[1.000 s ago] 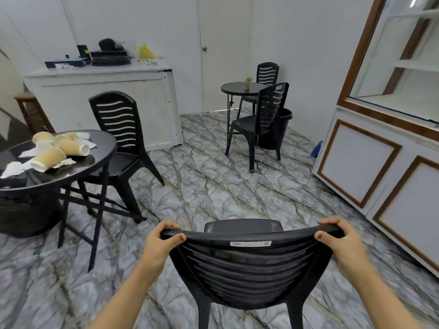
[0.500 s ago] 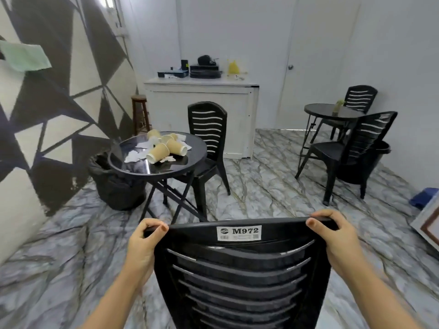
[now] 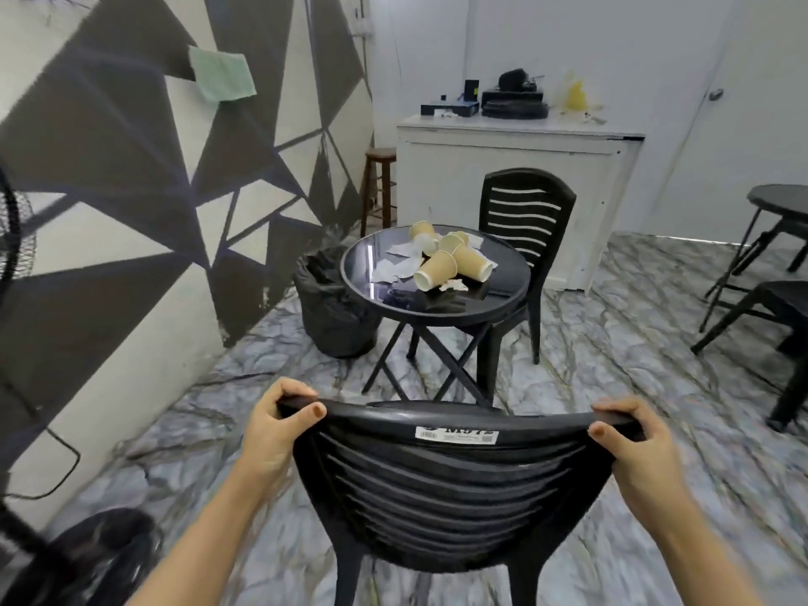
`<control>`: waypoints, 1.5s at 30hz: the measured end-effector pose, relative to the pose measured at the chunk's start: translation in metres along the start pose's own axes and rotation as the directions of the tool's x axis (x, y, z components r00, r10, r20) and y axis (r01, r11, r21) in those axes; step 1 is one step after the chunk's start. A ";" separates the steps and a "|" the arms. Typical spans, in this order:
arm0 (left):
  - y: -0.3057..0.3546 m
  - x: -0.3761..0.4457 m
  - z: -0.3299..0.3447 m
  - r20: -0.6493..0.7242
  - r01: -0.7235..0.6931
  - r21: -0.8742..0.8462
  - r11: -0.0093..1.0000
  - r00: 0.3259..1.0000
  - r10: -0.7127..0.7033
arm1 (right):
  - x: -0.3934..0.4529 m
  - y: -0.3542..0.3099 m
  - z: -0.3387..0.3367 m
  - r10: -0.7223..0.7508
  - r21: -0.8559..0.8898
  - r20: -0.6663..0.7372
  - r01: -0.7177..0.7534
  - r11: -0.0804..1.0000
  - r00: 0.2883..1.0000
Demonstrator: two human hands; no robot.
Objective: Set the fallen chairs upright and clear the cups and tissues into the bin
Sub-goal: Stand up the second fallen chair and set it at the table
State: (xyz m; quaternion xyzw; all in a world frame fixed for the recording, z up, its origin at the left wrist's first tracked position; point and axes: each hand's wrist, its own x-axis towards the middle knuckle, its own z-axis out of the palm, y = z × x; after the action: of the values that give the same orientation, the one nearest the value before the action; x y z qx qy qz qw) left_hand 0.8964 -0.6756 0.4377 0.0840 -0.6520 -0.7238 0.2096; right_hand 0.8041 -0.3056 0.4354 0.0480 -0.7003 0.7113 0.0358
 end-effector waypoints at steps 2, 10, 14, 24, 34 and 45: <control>-0.015 0.011 -0.022 0.009 0.008 0.036 0.999 1.000 -0.008 | 0.001 0.022 0.020 0.015 -0.023 0.013 -0.015 1.000 1.000; -0.028 0.064 -0.039 0.062 0.113 0.059 0.992 0.991 -0.116 | 0.036 0.028 0.054 0.090 -0.089 0.061 -0.085 0.992 0.994; -0.022 0.095 -0.030 0.047 0.116 0.040 0.992 0.992 -0.118 | 0.064 0.016 0.057 0.133 -0.145 0.106 -0.117 0.983 0.985; -0.020 0.126 -0.013 -0.094 0.082 0.173 0.981 0.993 -0.066 | 0.115 0.003 0.064 0.219 -0.120 0.135 -0.203 0.972 0.966; -0.030 0.165 -0.006 -0.159 0.084 -0.085 0.993 0.983 -0.096 | 0.140 0.031 0.078 0.122 0.066 -0.060 -0.118 0.991 0.991; -0.040 0.260 -0.045 -0.006 0.001 -0.134 0.991 1.000 -0.002 | 0.137 0.026 0.144 0.014 0.088 -0.223 0.006 0.996 0.975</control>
State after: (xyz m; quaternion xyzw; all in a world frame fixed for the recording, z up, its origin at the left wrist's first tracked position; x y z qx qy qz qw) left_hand 0.6732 -0.8211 0.4313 0.0723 -0.6012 -0.7660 0.2160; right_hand 0.6672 -0.4519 0.4276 -0.0323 -0.6599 0.7424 0.1108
